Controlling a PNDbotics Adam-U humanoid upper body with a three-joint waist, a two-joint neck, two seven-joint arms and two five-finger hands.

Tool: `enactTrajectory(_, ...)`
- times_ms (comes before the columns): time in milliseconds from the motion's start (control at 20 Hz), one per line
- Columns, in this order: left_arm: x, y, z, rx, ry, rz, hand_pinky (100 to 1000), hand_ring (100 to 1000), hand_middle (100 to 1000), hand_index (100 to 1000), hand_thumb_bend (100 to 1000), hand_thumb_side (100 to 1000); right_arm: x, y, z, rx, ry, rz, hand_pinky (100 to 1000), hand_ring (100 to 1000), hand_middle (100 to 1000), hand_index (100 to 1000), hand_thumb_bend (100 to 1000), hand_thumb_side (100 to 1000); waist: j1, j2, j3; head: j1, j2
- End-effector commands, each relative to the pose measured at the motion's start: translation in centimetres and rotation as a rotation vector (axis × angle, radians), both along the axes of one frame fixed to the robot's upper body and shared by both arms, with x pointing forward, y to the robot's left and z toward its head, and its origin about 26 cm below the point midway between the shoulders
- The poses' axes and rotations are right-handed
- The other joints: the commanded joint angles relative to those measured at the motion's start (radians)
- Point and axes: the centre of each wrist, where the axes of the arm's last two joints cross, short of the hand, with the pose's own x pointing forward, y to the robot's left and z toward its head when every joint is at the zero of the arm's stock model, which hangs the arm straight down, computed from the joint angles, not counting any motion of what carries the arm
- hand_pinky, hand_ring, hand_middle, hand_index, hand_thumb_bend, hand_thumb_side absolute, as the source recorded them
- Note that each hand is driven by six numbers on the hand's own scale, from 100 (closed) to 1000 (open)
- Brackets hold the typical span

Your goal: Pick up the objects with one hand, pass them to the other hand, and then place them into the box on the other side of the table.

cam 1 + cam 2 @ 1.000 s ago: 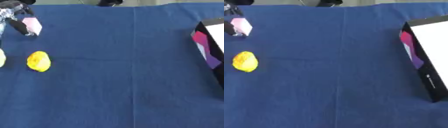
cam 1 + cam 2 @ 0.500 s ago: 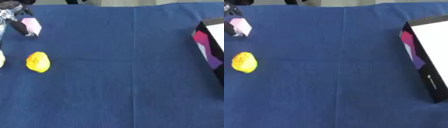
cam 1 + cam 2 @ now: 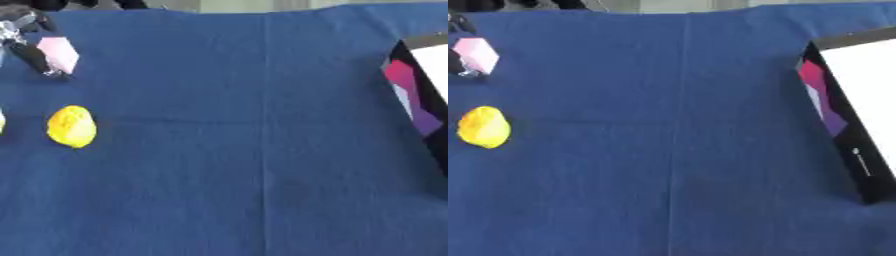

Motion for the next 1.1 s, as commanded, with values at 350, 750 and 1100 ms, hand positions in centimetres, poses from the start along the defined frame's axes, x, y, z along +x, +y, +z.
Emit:
enactTrajectory(350, -1.6, 1.7, 2.3, 0.028, -0.066, 0.069, 837, 854, 800, 815, 767, 100, 0.0, 0.4, 0.5, -0.022, 0.000, -0.007, 882, 1000, 913, 1000, 100, 478, 0.012, 0.006, -0.002, -0.011, -0.023)
enactTrajectory(750, -1.8, 2.5, 2.0, 0.022, -0.045, 0.103, 832, 853, 796, 804, 771, 100, 0.0, 0.5, 0.5, -0.027, -0.003, -0.007, 883, 1000, 913, 1000, 100, 476, 0.015, 0.009, -0.004, -0.016, -0.025)
enactTrajectory(1100, -1.8, 2.8, 1.6, 0.011, -0.036, 0.122, 831, 849, 793, 798, 768, 100, 0.0, 0.6, 0.4, -0.029, 0.001, -0.003, 883, 1000, 913, 1000, 100, 477, 0.018, 0.010, -0.010, -0.009, -0.024)
